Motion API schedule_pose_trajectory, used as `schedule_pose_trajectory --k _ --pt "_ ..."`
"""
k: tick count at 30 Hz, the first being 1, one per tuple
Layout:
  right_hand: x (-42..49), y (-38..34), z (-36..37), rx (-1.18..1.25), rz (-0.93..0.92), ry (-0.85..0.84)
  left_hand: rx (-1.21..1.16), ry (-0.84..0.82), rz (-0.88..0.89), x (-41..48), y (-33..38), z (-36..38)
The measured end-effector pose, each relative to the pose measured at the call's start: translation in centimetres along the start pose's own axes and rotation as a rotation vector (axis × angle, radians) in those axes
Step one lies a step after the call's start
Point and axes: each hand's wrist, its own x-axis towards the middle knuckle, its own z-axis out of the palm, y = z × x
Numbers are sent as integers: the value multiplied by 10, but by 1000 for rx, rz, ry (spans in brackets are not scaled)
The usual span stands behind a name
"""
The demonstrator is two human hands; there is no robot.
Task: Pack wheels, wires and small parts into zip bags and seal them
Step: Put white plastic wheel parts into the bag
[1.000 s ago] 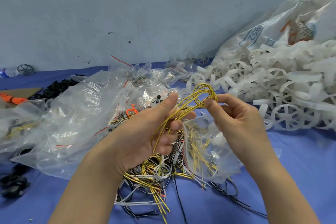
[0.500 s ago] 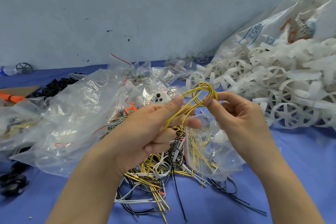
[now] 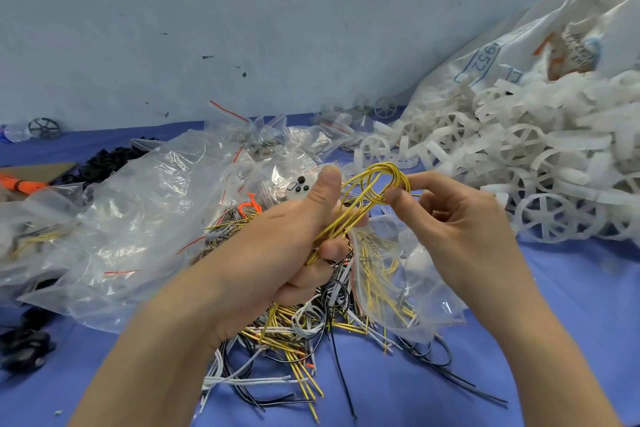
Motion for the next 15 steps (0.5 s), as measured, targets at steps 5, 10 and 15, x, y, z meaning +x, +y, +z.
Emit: schedule_pose_trajectory --k 5,10,15 --pt "2 0 -1 74 22 -24 421 103 162 3 -8 6" --pt "4 -1 -2 175 62 -49 732 204 396 7 -20 9" --pt "6 -1 -1 278 110 -69 805 319 445 14 -25 15"
